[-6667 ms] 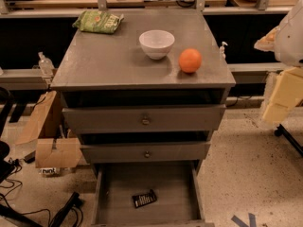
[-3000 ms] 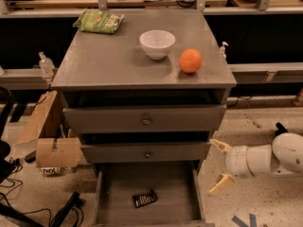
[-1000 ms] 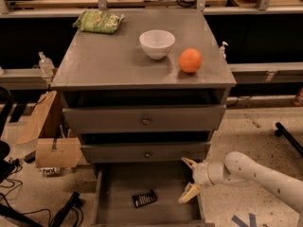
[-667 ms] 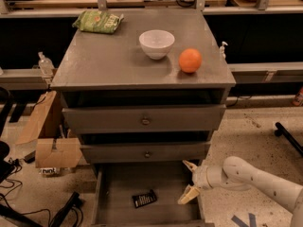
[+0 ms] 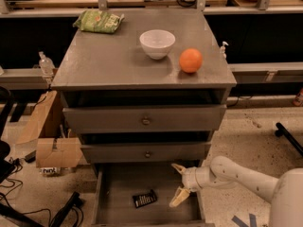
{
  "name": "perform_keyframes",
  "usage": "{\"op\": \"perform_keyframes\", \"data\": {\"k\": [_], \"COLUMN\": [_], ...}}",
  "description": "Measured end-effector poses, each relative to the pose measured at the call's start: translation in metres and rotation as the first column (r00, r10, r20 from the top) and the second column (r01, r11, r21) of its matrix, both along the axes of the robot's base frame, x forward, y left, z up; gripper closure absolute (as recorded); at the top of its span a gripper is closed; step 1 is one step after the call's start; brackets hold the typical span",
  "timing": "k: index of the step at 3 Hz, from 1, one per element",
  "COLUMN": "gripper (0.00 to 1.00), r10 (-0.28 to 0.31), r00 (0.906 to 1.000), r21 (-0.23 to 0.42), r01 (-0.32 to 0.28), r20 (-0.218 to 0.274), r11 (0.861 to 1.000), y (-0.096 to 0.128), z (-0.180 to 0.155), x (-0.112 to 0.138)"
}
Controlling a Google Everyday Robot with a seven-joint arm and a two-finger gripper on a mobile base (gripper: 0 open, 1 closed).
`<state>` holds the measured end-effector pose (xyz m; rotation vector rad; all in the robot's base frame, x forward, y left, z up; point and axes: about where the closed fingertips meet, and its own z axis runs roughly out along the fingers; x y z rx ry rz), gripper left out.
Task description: Pick rxbar chocolate from bottom drawer and place on counter
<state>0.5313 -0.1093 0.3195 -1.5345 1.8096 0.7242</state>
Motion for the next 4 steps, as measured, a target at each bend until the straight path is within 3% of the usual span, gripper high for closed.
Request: {"op": "perform_keyframes", "data": {"k": [1, 2, 4], "gripper": [0.0, 0.0, 0.0], "r10": [0.111, 0.138, 0.159], "r00": [0.993, 0.989, 0.9867], "r21": [0.033, 0.039, 0.023], "r01": [-0.11, -0.136, -0.158], "r20": [-0.04, -0.053, -0.032], "r11": [0.993, 0.99, 0.987], "y": [0.061, 0.088, 0.124], "z": [-0.06, -0.094, -0.139], "x": [-0.005, -0.005, 0.003]}}
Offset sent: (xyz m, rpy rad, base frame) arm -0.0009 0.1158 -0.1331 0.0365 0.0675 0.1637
